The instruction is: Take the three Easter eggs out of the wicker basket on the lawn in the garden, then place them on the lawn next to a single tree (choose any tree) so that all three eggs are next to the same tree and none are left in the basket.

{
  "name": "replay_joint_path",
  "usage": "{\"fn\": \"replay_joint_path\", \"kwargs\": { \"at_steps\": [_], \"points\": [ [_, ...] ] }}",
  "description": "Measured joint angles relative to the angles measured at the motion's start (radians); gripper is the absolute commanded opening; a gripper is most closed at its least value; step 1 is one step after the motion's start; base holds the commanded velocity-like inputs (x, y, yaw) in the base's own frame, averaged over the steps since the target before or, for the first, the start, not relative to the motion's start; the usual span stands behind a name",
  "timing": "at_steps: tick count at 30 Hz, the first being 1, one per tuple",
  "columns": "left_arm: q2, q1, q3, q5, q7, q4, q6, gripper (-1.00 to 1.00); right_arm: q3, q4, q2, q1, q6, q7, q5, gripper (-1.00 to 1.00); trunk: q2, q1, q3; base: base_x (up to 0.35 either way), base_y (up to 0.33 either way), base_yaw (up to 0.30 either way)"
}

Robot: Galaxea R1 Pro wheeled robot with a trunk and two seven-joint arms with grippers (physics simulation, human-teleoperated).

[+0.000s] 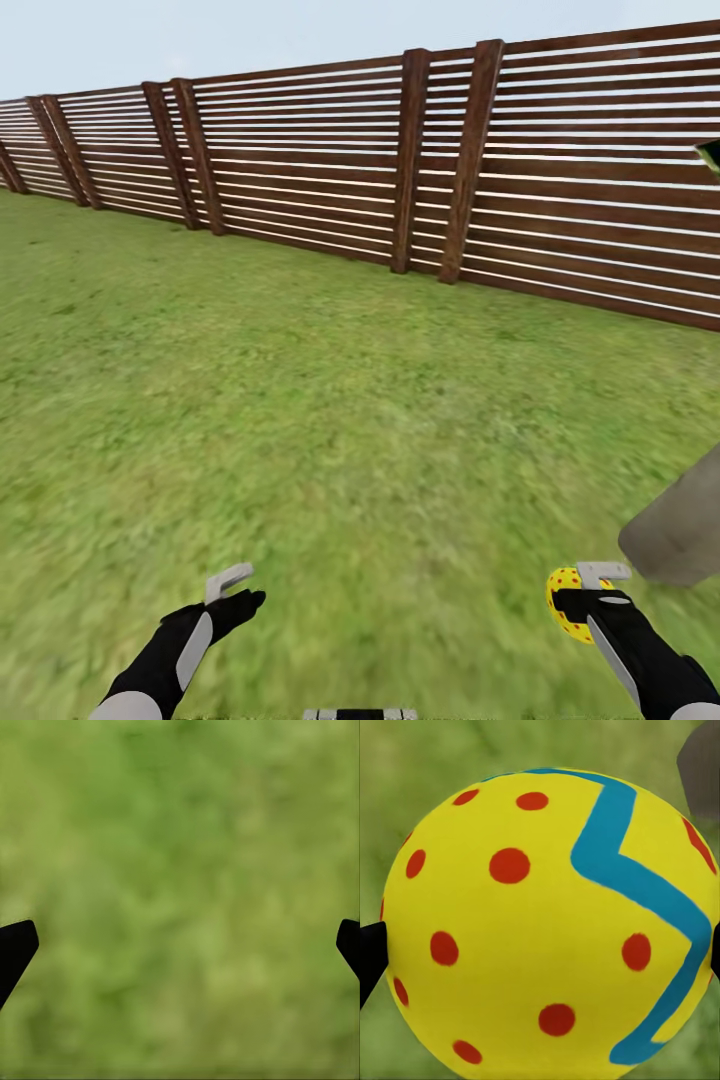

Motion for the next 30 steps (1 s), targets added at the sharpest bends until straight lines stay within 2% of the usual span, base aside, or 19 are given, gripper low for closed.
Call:
{"fn": "replay_joint_path", "kwargs": {
  "at_steps": [13, 17, 23, 30],
  "points": [
    [-0.002, 0.000, -0.001, 0.000, 0.000, 0.000, 0.000, 1.00, 0.000, 0.000, 0.000, 0.000, -0.010, 0.000, 0.000, -1.00, -0.003, 0.006, -0.050, 0.002, 0.000, 0.000],
    [-0.002, 0.000, -0.003, -0.001, -0.003, 0.034, -0.001, 1.00, 0.000, 0.000, 0.000, 0.000, -0.010, 0.000, 0.000, -1.00, -0.004, 0.007, -0.066, 0.261, 0.000, 0.000],
    [-0.002, 0.000, -0.004, -0.003, -0.003, 0.040, -0.002, 1.00, 0.000, -0.001, -0.010, 0.000, -0.009, 0.003, -0.001, -1.00, -0.005, 0.010, -0.089, 0.299, 0.000, 0.000],
    [-0.002, 0.000, -0.003, 0.003, -0.001, 0.040, 0.000, 1.00, 0.000, -0.002, -0.011, 0.000, -0.008, 0.002, -0.001, -1.00, -0.007, 0.013, -0.116, 0.032, 0.000, 0.000]
  ]
}}
